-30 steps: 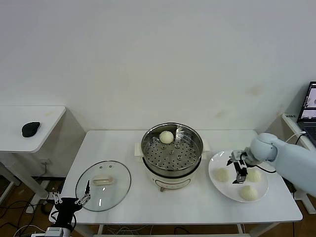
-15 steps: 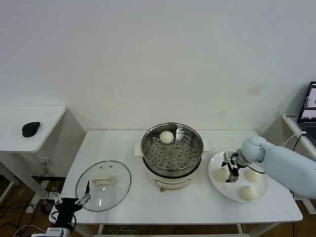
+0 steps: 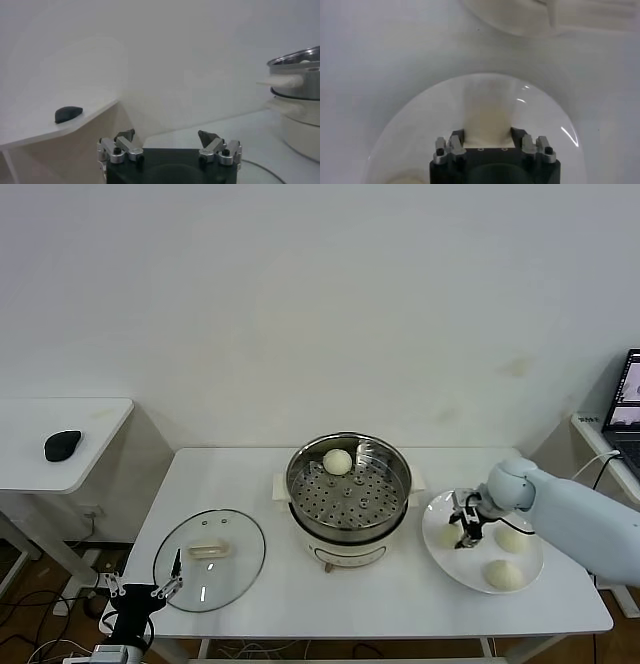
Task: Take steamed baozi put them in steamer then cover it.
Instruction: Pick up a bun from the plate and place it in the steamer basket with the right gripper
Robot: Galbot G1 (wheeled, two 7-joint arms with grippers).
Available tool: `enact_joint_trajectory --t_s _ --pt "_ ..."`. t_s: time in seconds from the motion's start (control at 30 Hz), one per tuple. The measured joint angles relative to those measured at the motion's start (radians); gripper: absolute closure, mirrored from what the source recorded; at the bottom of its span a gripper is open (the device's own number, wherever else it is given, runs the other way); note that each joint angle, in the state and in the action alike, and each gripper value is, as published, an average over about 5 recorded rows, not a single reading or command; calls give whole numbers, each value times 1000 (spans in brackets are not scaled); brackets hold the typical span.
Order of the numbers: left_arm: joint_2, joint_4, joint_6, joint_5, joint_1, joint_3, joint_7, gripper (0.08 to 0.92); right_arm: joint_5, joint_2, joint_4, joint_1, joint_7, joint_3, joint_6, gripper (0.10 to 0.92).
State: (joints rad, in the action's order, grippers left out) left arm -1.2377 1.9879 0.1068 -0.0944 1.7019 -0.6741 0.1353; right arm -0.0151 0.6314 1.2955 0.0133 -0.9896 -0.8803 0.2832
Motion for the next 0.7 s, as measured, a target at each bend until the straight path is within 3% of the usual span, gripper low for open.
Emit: enact_joint_trajectory --t_s 0.4,0.7 --pt "14 14 -1 -6 -11 17 -3 177 149 -93 131 298 -35 -127 31 457" --pt "12 27 4 -15 -12 13 -4 177 320 4 186 567 -7 -296 94 453"
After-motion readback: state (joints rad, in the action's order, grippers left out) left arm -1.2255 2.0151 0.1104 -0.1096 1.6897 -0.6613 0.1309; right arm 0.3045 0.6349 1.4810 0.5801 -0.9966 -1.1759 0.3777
